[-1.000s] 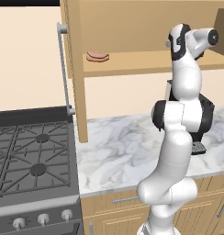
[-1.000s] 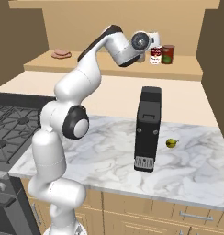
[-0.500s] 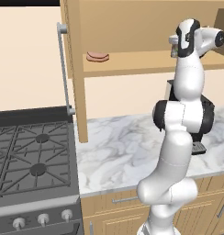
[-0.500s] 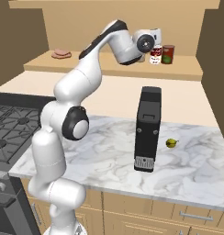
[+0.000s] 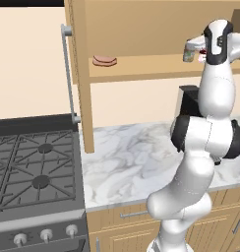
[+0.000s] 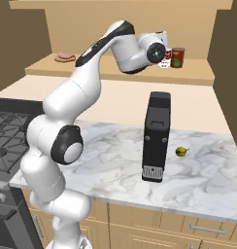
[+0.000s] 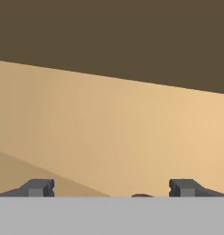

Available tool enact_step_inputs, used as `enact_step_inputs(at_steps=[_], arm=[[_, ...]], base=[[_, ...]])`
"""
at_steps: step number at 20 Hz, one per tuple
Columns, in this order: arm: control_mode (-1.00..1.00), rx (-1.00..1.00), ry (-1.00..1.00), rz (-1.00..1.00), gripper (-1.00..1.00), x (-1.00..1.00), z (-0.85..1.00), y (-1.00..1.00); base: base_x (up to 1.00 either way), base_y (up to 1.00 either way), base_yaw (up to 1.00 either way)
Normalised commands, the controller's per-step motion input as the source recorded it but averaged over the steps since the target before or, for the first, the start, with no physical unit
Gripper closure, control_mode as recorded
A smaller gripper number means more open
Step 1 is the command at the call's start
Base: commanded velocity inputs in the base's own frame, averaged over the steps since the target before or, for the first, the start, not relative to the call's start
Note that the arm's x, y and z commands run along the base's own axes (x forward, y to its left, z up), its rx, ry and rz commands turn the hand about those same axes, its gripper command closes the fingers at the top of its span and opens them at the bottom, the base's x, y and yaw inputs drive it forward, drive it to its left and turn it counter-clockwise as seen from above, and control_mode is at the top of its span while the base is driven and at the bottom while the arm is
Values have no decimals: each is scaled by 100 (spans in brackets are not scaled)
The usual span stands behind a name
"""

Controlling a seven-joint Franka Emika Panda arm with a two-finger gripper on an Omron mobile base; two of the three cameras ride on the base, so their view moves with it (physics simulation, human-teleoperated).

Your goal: Pick the cans from the counter and place them in their designated side in the cabinet.

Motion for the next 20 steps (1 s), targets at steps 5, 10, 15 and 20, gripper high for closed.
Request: enact_step_inputs(at_steps=[5,10,15,20], arm=[[-100,-4,-7,6,-100,-73,0,49],[-100,-5,-7,3,-100,-83,0,48],[-100,-6,-7,0,-100,-91,-3,48],[-100,-1,-6,-3,-100,-83,-4,49]], base=[[0,0,0],[0,0,0],[0,0,0],[0,0,0]])
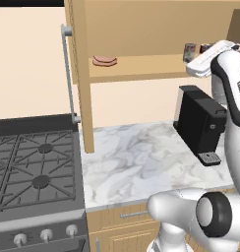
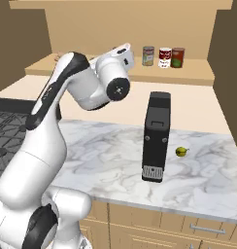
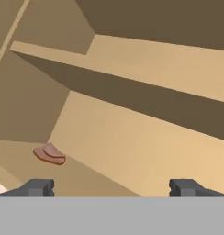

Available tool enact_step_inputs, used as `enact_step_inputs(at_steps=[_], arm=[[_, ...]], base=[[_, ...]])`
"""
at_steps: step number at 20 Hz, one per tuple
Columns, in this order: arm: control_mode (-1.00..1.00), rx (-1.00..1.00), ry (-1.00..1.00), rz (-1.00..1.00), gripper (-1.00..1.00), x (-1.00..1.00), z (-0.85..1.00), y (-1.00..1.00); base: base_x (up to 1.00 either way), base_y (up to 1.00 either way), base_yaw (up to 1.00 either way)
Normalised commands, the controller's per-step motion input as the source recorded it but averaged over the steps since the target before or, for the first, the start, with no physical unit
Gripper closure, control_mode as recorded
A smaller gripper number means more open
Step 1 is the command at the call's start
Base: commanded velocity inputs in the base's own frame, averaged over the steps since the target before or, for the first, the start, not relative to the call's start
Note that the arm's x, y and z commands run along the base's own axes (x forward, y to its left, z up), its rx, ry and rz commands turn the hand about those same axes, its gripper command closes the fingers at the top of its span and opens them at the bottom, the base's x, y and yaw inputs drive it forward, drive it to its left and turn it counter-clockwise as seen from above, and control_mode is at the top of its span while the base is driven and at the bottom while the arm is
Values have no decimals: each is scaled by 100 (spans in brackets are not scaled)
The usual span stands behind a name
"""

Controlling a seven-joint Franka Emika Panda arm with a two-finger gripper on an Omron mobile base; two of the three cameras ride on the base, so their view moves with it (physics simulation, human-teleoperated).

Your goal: Pick the cans from the counter and place them in their designated side in the cabinet.

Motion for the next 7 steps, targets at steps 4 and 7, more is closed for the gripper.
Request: enact_step_inputs(at_steps=[4,7], arm=[[-100,1,0,-10,-100,-72,0,34],[-100,0,5,-12,-100,-80,-1,17]], base=[[0,0,0],[0,0,0]])
